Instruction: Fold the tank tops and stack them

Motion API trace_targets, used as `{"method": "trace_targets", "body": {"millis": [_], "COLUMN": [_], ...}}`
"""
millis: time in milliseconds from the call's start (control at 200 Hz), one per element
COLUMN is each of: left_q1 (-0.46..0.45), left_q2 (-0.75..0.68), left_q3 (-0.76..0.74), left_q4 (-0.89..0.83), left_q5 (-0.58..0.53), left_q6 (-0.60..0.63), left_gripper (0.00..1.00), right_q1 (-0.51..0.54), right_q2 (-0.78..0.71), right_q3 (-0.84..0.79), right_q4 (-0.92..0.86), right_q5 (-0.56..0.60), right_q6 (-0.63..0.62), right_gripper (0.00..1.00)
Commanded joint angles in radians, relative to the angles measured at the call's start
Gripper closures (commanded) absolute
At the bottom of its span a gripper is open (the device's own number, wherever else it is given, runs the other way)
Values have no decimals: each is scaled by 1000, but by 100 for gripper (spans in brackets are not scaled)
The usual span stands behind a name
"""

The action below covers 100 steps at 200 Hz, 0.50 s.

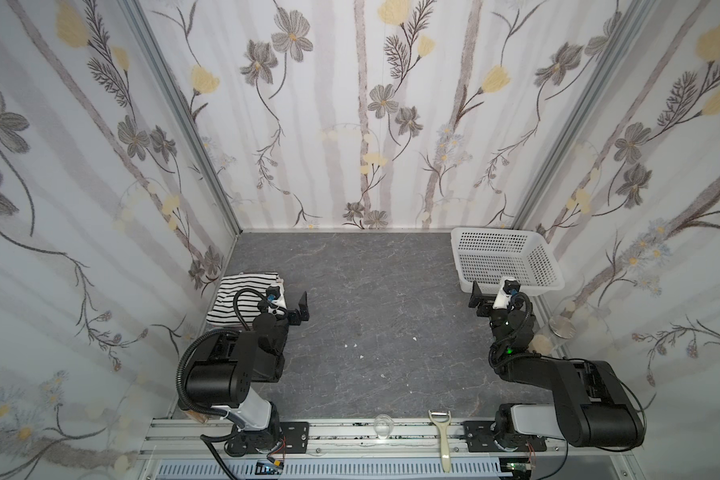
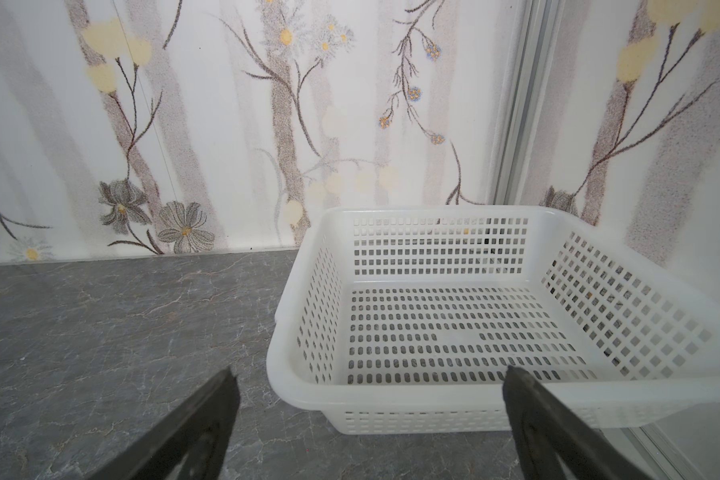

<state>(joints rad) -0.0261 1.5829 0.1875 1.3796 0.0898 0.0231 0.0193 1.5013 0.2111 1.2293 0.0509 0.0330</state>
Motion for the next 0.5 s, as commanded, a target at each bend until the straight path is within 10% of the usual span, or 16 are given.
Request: {"method": "trace_targets", "body": {"millis": [0,495], "left_q1": [0,1], "left_q2": [2,2], "left_q3": [5,5], "left_q4": [44,44], "left_q5": [-5,-5], "left_q6": [-14,-14], "left_gripper": [0,0], "right_q1": [-1,-1], "right_q2": [3,6], "right_q3": [1,6], "right_q4": [52,46], "right_q5": [-11,-12], "right_q6": [-12,-11], "right_gripper": [0,0]}}
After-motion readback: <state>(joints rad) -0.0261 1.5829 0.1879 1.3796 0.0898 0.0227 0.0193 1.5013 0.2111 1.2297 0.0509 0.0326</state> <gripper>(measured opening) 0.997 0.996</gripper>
